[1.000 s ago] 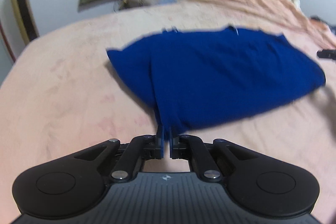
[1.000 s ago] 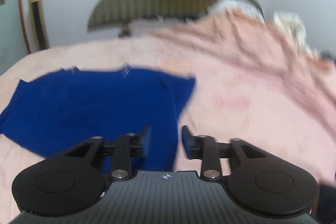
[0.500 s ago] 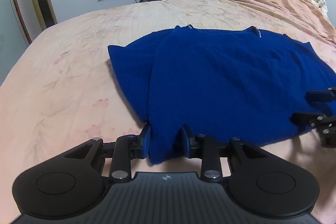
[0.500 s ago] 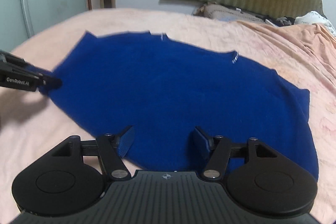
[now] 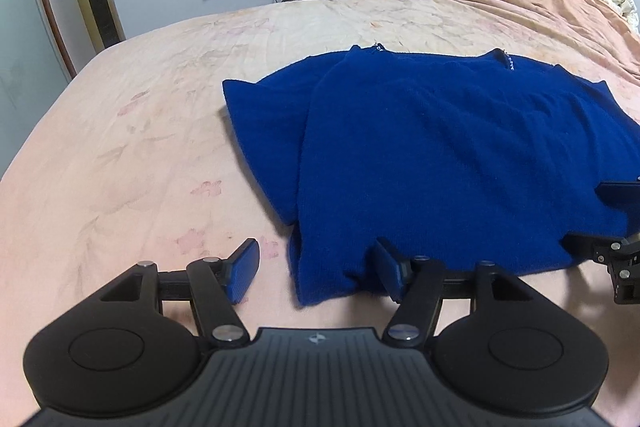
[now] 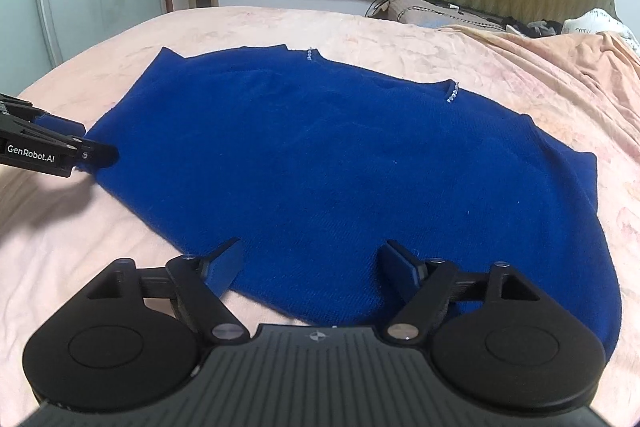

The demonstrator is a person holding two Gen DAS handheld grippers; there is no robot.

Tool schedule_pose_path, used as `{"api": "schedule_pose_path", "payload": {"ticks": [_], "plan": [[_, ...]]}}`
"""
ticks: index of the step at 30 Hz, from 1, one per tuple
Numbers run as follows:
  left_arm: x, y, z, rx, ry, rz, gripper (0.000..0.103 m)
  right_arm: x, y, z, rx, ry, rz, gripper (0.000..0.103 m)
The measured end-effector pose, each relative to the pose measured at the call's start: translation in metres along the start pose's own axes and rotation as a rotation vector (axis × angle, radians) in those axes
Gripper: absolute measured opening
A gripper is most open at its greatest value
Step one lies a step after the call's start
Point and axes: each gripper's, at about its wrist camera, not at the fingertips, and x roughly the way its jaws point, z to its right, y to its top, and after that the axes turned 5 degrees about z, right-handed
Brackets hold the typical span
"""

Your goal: Fold small clothes

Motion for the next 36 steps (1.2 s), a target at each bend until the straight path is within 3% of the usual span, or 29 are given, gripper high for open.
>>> {"api": "schedule_pose_path", "payload": {"ticks": [9, 13, 19, 28, 32, 36], "plan": [[-0.004, 0.007, -0.005, 0.018, 0.026, 0.028, 0.063, -0.010, 0.004, -0.008, -0.042, -0.013, 0.060, 0.083], [-0.002, 0.021, -0.023, -0.028, 0.036, 0.058, 0.079, -0.014, 0.010, -0.025, -0.111, -0.016, 0.099, 0.083], [0.006, 0.040, -0.031, -0.113, 0.039, 0.038, 0.079, -0.013, 0.014, -0.050, -0.188, 0.003, 0.123, 0.084], [0.027, 0.077, -0.020, -0.126, 0.071, 0.085, 0.079, -0.011, 0.023, -0.055, -0.204, 0.001, 0.142, 0.085], [0.049, 0.084, -0.039, -0.197, 0.088, 0.025, 0.079, -0.014, 0.019, -0.075, -0.287, 0.025, 0.159, 0.087], [0.058, 0.072, -0.068, -0.310, 0.006, -0.023, 0.079, -0.014, 0.004, -0.102, -0.418, 0.032, 0.170, 0.089]]}}
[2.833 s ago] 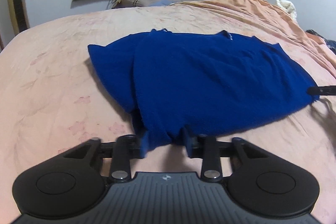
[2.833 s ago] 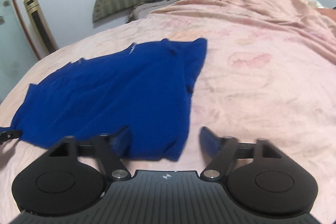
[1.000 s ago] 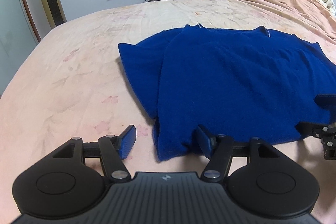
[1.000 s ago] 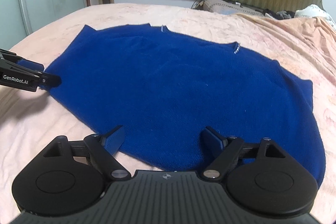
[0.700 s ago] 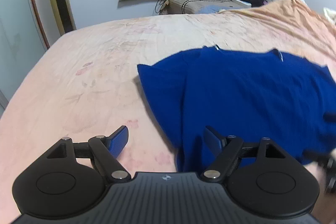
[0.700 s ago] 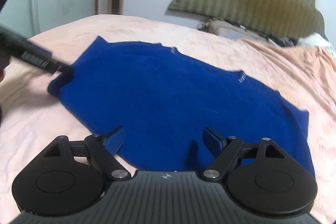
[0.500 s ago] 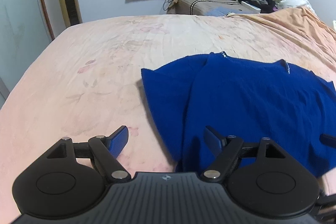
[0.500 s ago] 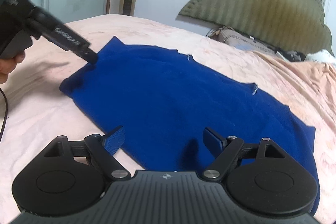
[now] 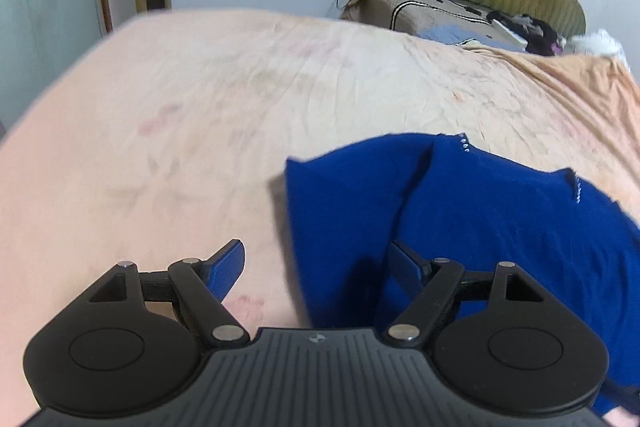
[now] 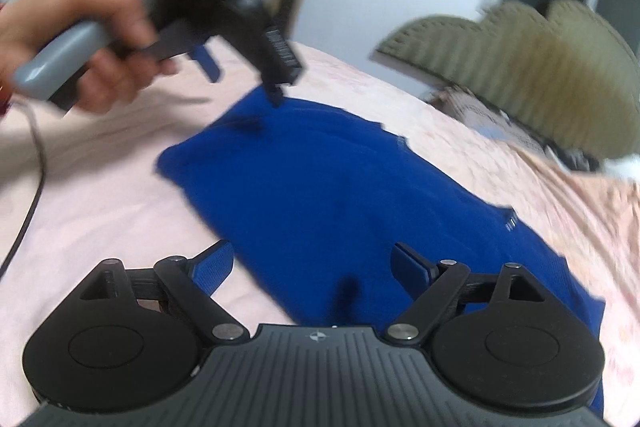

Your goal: Fold small clothes

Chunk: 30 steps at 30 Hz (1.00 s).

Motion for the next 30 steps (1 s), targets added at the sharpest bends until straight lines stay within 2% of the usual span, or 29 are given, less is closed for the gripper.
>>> {"api": "schedule_pose_path", "payload": {"ticks": [3, 6, 14, 15, 21, 26, 27, 28, 29, 30], "plan": [[0.009, -0.003, -0.023, -0.108, -0.070, -0.046, 0.084, 0.008, -0.002, -0.020, -0.074, -0.019, -0.016, 0.089], [0.023, -0.003, -0.042, -0.224, -0.203, -0.103, 0.084, 0.016, 0.001, -0.030, -0.124, -0.072, 0.009, 0.092], [0.060, 0.013, -0.027, -0.292, -0.447, -0.150, 0.092, 0.048, 0.017, -0.044, -0.174, -0.169, 0.042, 0.092], [0.064, 0.015, -0.024, -0.294, -0.457, -0.150, 0.095, 0.052, 0.019, -0.044, -0.176, -0.177, 0.048, 0.092], [0.090, 0.034, 0.000, -0.251, -0.451, -0.130, 0.095, 0.077, 0.029, -0.052, -0.213, -0.201, 0.083, 0.088], [0.102, 0.049, 0.017, -0.163, -0.396, -0.124, 0.095, 0.091, 0.037, -0.058, -0.247, -0.161, 0.094, 0.066], [0.104, 0.051, 0.023, -0.139, -0.387, -0.125, 0.094, 0.093, 0.038, -0.060, -0.258, -0.146, 0.093, 0.056], [0.105, 0.052, 0.030, -0.102, -0.366, -0.126, 0.091, 0.094, 0.038, -0.061, -0.267, -0.131, 0.090, 0.044], [0.105, 0.053, 0.039, -0.045, -0.323, -0.116, 0.080, 0.095, 0.039, -0.064, -0.277, -0.120, 0.086, 0.038], [0.104, 0.051, 0.046, 0.007, -0.284, -0.107, 0.059, 0.096, 0.039, -0.066, -0.289, -0.111, 0.082, 0.027]]}}
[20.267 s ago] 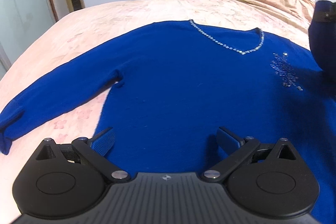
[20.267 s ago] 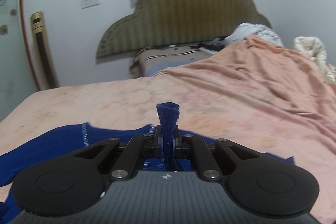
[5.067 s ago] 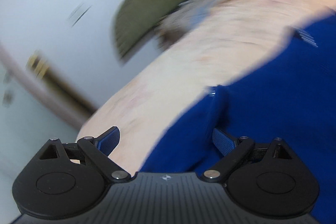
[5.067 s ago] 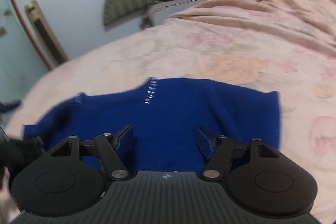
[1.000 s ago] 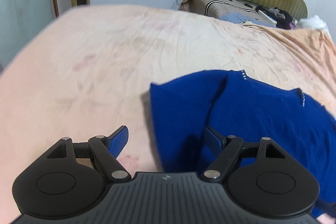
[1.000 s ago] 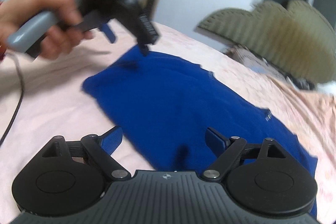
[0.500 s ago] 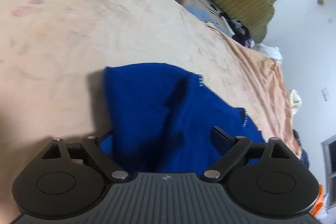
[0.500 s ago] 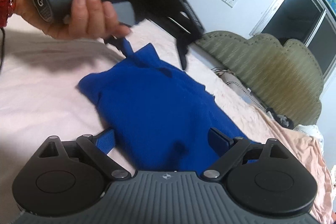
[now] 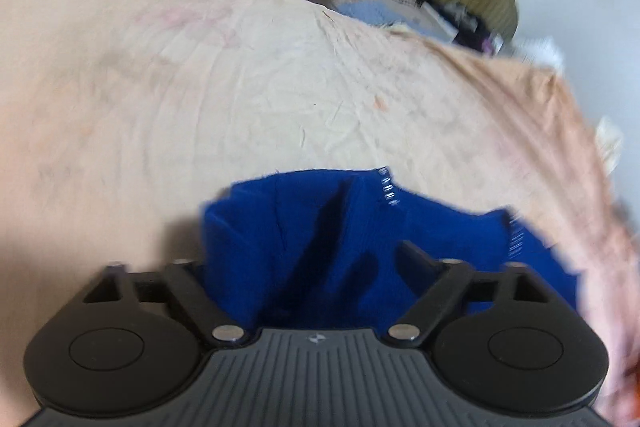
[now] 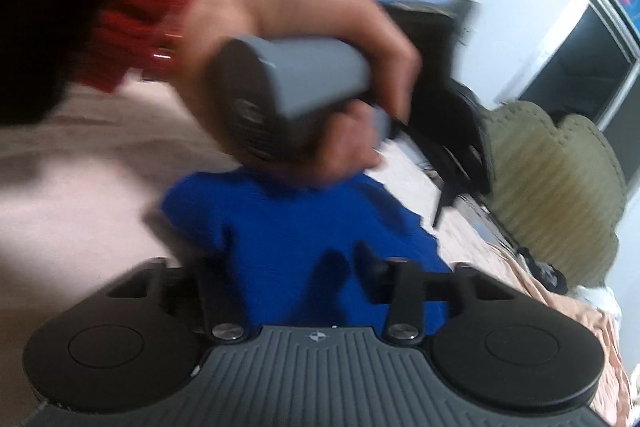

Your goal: Fold small clothes

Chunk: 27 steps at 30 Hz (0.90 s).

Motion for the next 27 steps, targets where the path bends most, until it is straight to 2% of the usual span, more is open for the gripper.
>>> {"api": "schedule_pose_path", "payload": {"ticks": [1, 3, 5, 6, 10, 18, 27], "plan": [[0.001, -0.001, 0.008, 0.050, 0.046, 0.000, 0.051, 0.000, 0.000, -0.001, -0.009, 0.006, -0.004, 0.018], [0.002, -0.003, 0.015, 0.097, 0.086, -0.001, 0.030, 0.001, 0.000, 0.000, -0.002, 0.016, -0.009, 0.010], [0.001, -0.004, 0.019, 0.105, 0.092, -0.004, 0.018, -0.002, 0.001, 0.005, 0.030, 0.035, -0.007, 0.008], [-0.001, -0.004, 0.021, 0.111, 0.098, -0.002, 0.016, -0.005, 0.000, 0.009, 0.049, 0.041, 0.000, 0.008], [-0.012, -0.007, 0.042, 0.189, 0.158, 0.028, 0.014, -0.021, 0.000, 0.021, 0.100, 0.046, 0.026, 0.007], [-0.039, 0.000, 0.090, 0.296, 0.214, 0.093, 0.014, -0.056, -0.016, 0.060, 0.172, -0.036, 0.061, 0.007], [-0.042, 0.002, 0.140, 0.340, 0.242, 0.115, 0.014, -0.088, -0.044, 0.091, 0.241, -0.127, 0.064, 0.007]]}}
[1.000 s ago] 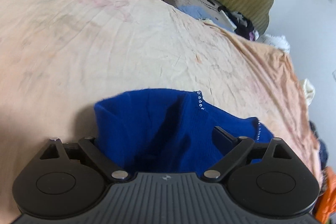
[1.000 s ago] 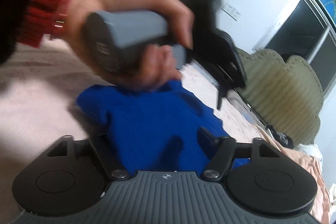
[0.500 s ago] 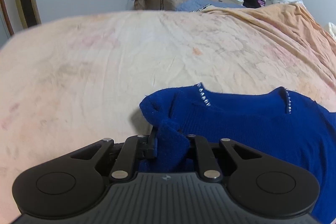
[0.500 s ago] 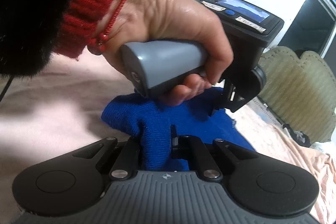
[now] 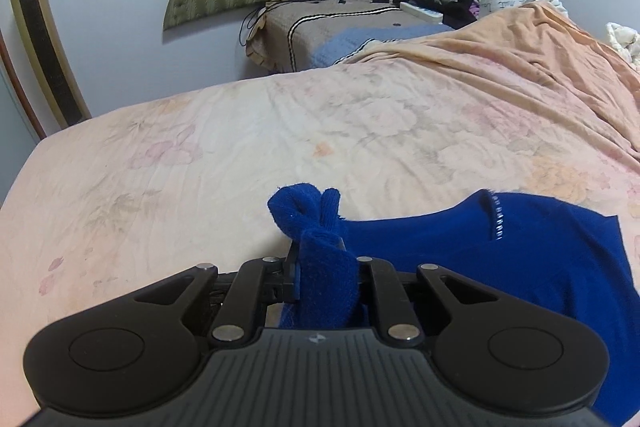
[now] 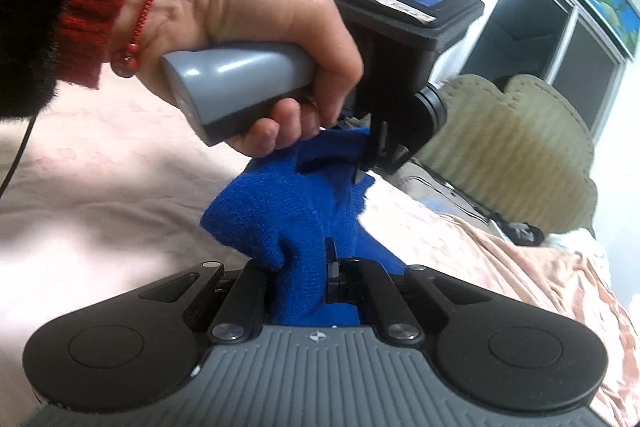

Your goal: Fold small clothes

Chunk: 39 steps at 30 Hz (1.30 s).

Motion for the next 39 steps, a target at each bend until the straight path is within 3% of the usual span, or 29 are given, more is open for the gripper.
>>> {"api": "schedule_pose_path", "payload": {"ticks": [12, 24, 32, 34, 35, 36, 38, 39], "plan": [[-0.003, 0.015, 0.071, 0.045, -0.049, 0.022, 0.014, -0.034, -0.027, 0.042, 0.097, -0.093, -0.012, 0.007], [0.014, 0.017, 0.153, 0.138, -0.125, 0.022, 0.009, -0.039, -0.069, 0.095, 0.266, -0.156, -0.085, 0.007], [0.021, 0.019, 0.143, 0.056, -0.178, -0.037, 0.013, -0.035, -0.092, 0.119, 0.448, -0.071, -0.146, 0.007], [0.018, 0.022, 0.135, 0.021, -0.192, -0.033, 0.026, -0.031, -0.099, 0.127, 0.507, -0.049, -0.158, 0.007], [0.016, 0.023, 0.132, 0.003, -0.196, -0.025, 0.046, -0.032, -0.101, 0.129, 0.542, -0.039, -0.164, 0.007], [0.013, 0.025, 0.127, -0.025, -0.201, -0.003, 0.077, -0.032, -0.105, 0.134, 0.591, -0.026, -0.171, 0.007], [0.004, 0.027, 0.120, -0.061, -0.200, 0.052, 0.091, -0.030, -0.115, 0.145, 0.708, 0.014, -0.191, 0.009], [-0.001, 0.027, 0.115, -0.078, -0.206, 0.081, 0.091, -0.028, -0.122, 0.153, 0.772, 0.042, -0.205, 0.022]]}}
